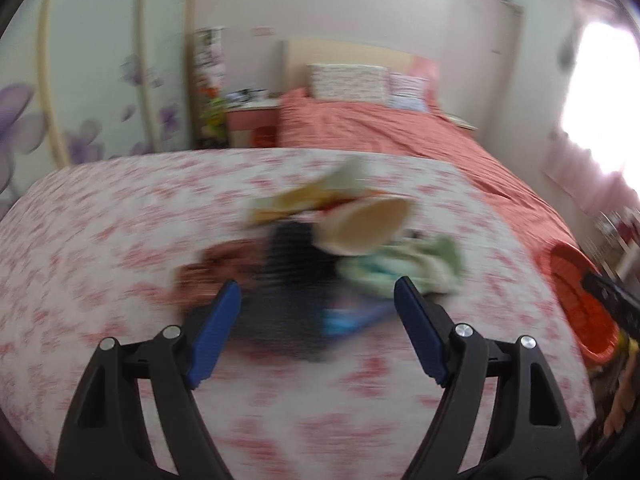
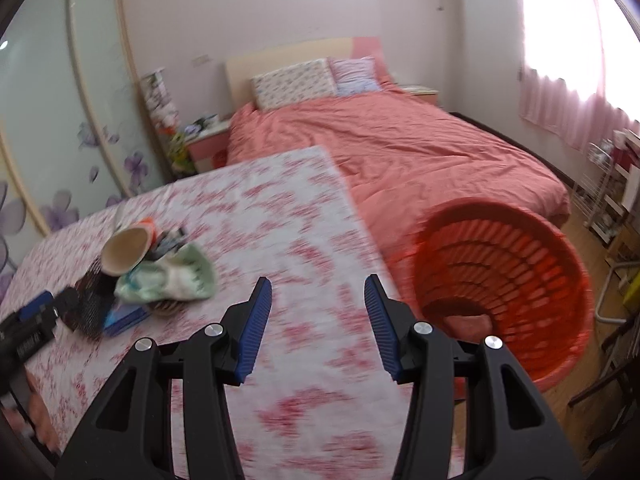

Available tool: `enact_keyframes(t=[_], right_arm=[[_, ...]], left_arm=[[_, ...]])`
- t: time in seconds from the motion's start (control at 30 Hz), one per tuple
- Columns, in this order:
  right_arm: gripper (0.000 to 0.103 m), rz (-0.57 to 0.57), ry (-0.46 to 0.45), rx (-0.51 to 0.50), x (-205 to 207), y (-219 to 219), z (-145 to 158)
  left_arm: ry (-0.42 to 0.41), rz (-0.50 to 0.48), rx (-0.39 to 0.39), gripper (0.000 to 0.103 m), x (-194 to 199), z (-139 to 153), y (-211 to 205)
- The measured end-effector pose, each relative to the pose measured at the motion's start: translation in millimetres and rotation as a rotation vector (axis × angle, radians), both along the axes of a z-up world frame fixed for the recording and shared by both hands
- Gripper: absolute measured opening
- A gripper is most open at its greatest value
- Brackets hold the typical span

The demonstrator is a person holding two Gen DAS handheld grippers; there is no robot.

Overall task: Collect trash
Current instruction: 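Grasp the plaid scrunchie with the left tool while the right tool reaches the green cloth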

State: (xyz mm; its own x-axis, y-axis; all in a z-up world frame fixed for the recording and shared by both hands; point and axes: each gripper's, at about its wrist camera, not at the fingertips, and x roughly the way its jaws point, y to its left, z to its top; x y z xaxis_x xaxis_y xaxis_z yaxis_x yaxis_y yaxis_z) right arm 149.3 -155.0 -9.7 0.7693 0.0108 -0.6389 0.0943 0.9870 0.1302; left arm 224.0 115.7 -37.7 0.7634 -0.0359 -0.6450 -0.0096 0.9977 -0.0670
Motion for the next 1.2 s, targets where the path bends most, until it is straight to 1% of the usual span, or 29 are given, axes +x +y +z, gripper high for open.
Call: enact_keyframes(t=[0.1,0.17,0.23,0.3,0.4,0.43,0.47,0.63,0.7,0.73,0.77,0.8,0.83,0.87,0.97,1.2], right_arm=[[0.049,0.053,0.016,-0.008,12,28,-8],[0.049,0.08,0.027,0.001,20,44,-12],[0.049,0.1,0.038,0.014,28,59,-16],[0.049,0.117,0.053,0.024,39,71,-21],[0.049,0.14,0.072,0.032,55,88,-26],[0.048,0.144,0.078,0.033,60,92,-28],[0.045,0.149,0.083,0.033,63,95,-30],[0.036,0.176,0.118,0.027,78,109,-36],[0.029,0.193,0.126,0.01,78,113,-39],[0.023,0.201,0.13,-0.002,78,116,-40],[0.015,0.203,0.131,-0.01,78,117,-42],[0.013,0.205,0.132,-0.016,77,118,-43],[0.009,0.205,0.13,-0.014,76,117,-43],[0.005,0.205,0.128,-0.01,75,116,-43],[0.003,0.198,0.109,0.001,69,110,-39],[0.002,0.125,0.067,-0.001,64,85,-30]], left_arm=[[0.031,0.1,-0.015,0.076,8,-7,50],[0.052,0.132,-0.034,0.071,11,-13,68],[0.072,0.151,-0.059,0.071,17,-18,85],[0.086,0.15,-0.069,0.07,21,-21,94],[0.118,0.136,-0.089,0.064,31,-30,98],[0.127,0.133,-0.097,0.06,37,-33,96],[0.139,0.131,-0.106,0.057,41,-35,96],[0.174,0.092,-0.136,0.046,53,-47,94],[0.176,0.073,-0.139,0.04,56,-48,91],[0.175,0.066,-0.139,0.035,55,-49,91],[0.174,0.059,-0.138,0.029,55,-50,89],[0.173,0.055,-0.134,0.027,55,-50,87],[0.17,0.052,-0.129,0.023,55,-49,85],[0.168,0.053,-0.124,0.022,55,-49,85],[0.161,0.061,-0.11,0.019,55,-48,85],[0.157,0.127,-0.096,0.016,51,-45,103]])
